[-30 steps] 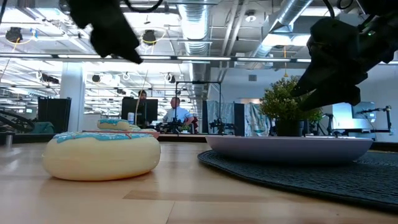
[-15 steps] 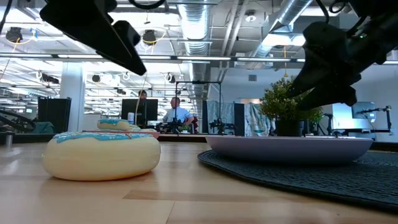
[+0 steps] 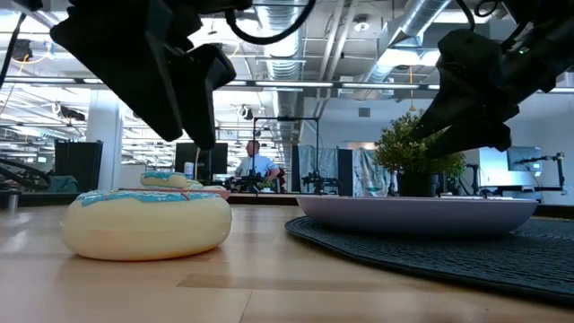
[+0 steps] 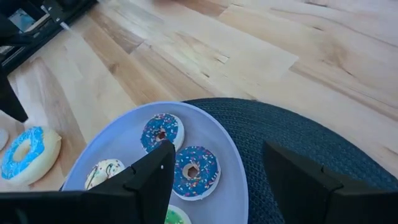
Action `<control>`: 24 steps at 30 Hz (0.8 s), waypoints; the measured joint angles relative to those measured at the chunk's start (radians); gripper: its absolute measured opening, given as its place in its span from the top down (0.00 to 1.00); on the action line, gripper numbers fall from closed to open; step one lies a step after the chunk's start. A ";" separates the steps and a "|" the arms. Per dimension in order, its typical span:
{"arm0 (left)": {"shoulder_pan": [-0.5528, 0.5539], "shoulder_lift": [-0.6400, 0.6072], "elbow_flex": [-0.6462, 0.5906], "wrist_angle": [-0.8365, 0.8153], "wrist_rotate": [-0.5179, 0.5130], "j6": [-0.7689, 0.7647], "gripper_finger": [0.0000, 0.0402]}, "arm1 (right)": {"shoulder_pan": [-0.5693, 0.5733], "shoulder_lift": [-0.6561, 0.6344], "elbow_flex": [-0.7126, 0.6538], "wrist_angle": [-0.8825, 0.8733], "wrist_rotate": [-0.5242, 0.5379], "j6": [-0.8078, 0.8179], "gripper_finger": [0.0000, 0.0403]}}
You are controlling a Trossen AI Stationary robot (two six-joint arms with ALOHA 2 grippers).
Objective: Pick & Place donuts
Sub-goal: Put the big blue donut on the pink plate
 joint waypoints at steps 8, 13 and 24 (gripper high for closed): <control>0.009 0.041 0.012 -0.027 0.029 -0.022 0.44 | 0.000 0.000 0.000 0.022 -0.003 -0.014 0.43; 0.012 0.072 0.013 0.001 0.032 -0.022 0.44 | 0.001 0.000 0.000 0.018 -0.003 -0.014 0.43; 0.038 0.132 0.011 0.044 0.128 -0.003 0.44 | 0.001 0.000 0.000 0.024 -0.006 -0.015 0.43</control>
